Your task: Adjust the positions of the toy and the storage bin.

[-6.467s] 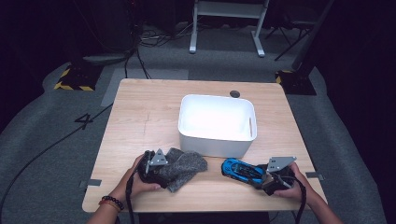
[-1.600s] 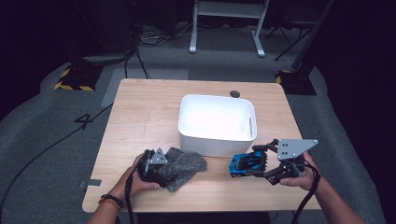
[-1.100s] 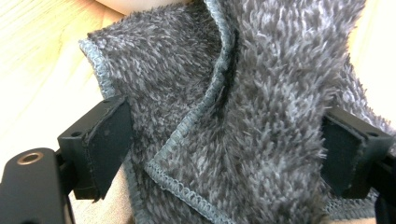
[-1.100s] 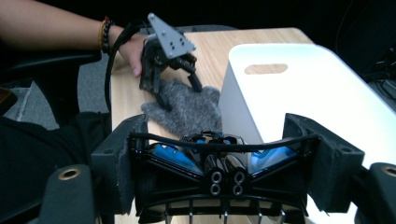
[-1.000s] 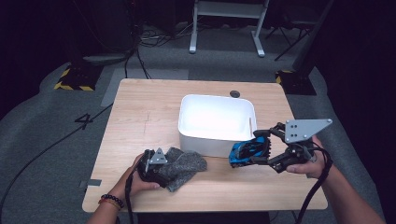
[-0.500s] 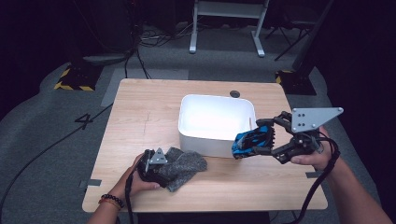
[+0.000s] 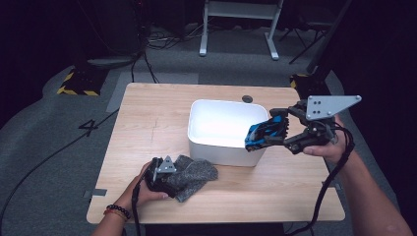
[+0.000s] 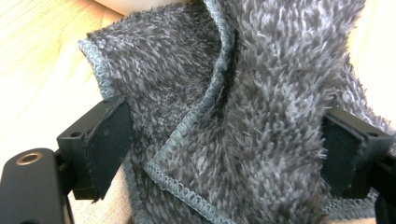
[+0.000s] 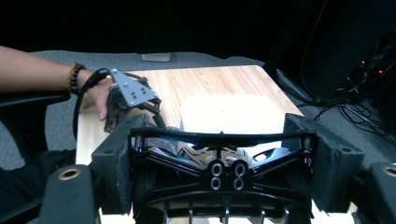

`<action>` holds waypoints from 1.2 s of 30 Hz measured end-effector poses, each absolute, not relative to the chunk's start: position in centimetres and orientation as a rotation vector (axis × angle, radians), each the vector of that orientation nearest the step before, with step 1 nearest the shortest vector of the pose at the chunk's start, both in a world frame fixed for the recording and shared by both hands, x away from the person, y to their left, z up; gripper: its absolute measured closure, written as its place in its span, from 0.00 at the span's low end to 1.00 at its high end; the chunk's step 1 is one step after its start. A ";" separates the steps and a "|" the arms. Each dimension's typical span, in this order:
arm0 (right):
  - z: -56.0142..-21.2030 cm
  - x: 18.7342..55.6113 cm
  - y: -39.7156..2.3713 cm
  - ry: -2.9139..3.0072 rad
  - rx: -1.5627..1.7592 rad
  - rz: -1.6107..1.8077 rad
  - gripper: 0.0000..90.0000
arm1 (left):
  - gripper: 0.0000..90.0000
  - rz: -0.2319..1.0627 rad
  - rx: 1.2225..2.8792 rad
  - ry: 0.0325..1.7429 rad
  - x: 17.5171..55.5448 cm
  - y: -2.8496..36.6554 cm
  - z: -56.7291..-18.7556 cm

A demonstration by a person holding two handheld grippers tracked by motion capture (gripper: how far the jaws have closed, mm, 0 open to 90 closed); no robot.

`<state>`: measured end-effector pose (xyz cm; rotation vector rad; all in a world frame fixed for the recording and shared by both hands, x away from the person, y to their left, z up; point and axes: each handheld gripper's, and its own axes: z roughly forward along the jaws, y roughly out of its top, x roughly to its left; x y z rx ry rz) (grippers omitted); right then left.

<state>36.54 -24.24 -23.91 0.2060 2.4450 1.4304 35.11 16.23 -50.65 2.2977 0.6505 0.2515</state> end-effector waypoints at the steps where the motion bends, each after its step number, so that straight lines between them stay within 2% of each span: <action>1: -23.8 37.0 -24.1 2.441 0.213 1.421 0.28 | 0.15 0.251 2.298 0.650 35.1 16.2 -50.6; 17: -24.8 40.7 -22.3 2.445 0.257 1.395 0.28 | 0.15 0.251 2.297 0.650 35.1 16.2 -50.7; 36: -28.0 43.9 -19.6 2.543 0.270 1.290 0.28 | 0.15 0.246 2.297 0.646 35.2 16.3 -50.6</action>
